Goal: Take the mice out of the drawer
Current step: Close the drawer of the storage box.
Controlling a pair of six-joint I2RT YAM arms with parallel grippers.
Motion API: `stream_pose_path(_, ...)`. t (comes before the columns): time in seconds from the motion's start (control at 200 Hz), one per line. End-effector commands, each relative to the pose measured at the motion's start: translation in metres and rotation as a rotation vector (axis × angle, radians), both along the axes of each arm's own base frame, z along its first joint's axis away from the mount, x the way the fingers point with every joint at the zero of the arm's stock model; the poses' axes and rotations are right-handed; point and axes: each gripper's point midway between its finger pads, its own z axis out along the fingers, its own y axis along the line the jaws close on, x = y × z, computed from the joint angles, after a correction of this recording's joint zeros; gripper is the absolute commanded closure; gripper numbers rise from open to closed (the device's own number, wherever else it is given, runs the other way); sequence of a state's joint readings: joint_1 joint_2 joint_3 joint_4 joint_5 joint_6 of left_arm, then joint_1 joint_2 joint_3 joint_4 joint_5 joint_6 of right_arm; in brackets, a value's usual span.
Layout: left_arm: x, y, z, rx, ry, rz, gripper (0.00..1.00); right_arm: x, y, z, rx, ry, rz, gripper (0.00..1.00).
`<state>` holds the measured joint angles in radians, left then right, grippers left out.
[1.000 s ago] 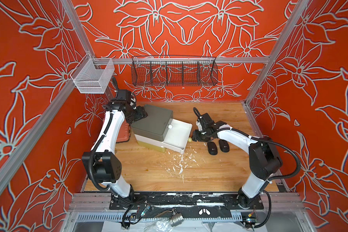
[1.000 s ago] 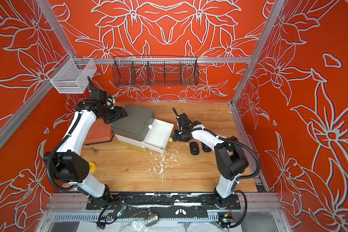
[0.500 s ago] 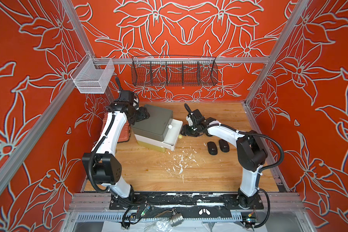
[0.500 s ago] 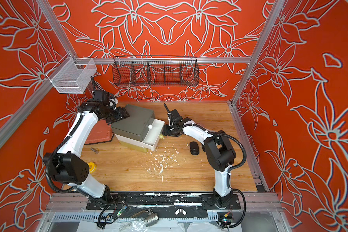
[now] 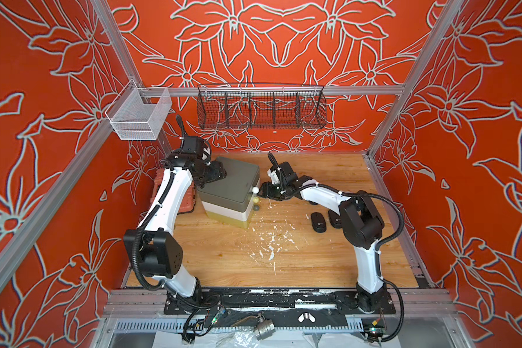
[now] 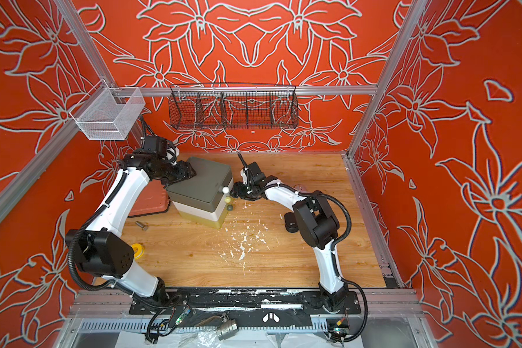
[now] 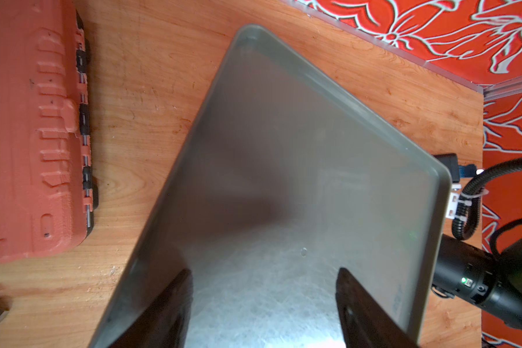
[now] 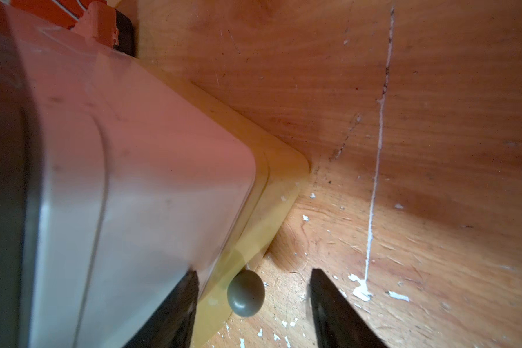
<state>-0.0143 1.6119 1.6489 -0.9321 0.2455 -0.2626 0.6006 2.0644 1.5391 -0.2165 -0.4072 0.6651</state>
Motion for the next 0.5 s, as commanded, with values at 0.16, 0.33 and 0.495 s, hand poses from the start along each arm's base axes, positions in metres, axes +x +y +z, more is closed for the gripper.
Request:
stream_pose_path(0.16, -0.021, -0.001, 0.033, 0.003, -0.021, 0.012, 0.27, -0.028, 0.001, 0.024, 0.11, -0.025, 0.058, 0.35)
stream_pose_path(0.33, -0.034, 0.028, 0.07, 0.136, -0.129, 0.085, 0.27, -0.051, -0.002, 0.016, 0.173, 0.013, 0.095, 0.35)
stream_pose_path(0.495, -0.043, 0.058, 0.058, 0.244, -0.074, 0.141, 0.27, -0.062, 0.008, -0.003, 0.28, 0.042, 0.142, 0.35)
